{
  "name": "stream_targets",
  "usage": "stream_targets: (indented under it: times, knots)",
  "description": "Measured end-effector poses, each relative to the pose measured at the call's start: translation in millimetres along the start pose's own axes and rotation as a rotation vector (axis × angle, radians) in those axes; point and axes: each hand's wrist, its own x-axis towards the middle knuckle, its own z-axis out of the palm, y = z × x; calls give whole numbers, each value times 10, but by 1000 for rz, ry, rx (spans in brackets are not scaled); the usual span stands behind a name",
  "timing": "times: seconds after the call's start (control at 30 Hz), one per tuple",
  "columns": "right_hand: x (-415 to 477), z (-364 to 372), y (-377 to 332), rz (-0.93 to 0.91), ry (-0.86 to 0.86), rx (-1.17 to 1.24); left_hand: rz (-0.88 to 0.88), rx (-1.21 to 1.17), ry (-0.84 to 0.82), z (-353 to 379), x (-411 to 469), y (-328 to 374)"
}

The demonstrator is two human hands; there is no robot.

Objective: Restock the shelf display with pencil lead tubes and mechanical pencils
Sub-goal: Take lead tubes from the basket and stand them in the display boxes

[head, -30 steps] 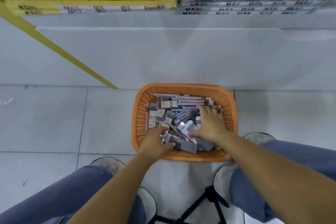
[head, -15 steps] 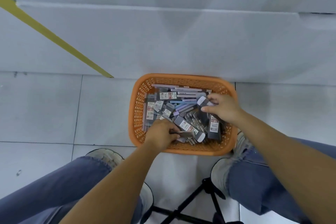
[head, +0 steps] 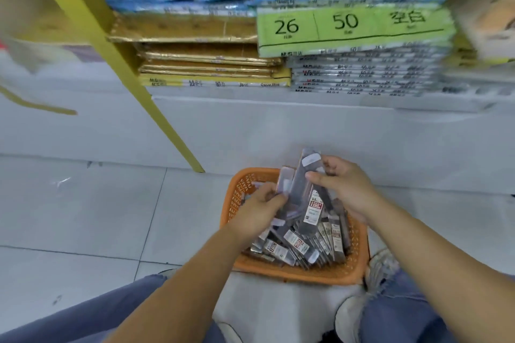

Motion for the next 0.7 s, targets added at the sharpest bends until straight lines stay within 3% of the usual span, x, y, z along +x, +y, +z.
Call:
stream_targets:
  times: [0.1,0.27,0.5,0.7]
  knots:
    - [-233,100,-382,-112,22,61,35,-202,-56,23,-172,337]
    - [-567,262,-905,-251,-1,79,178,60,-46,34,-589,860]
    - [-875,314,-1817,-522,59,-17,383,-26,-110,-111,-1167,1653]
    - [-984,146,-2529,-729,154,-220,499,-51,-53,-249,-1390,2260]
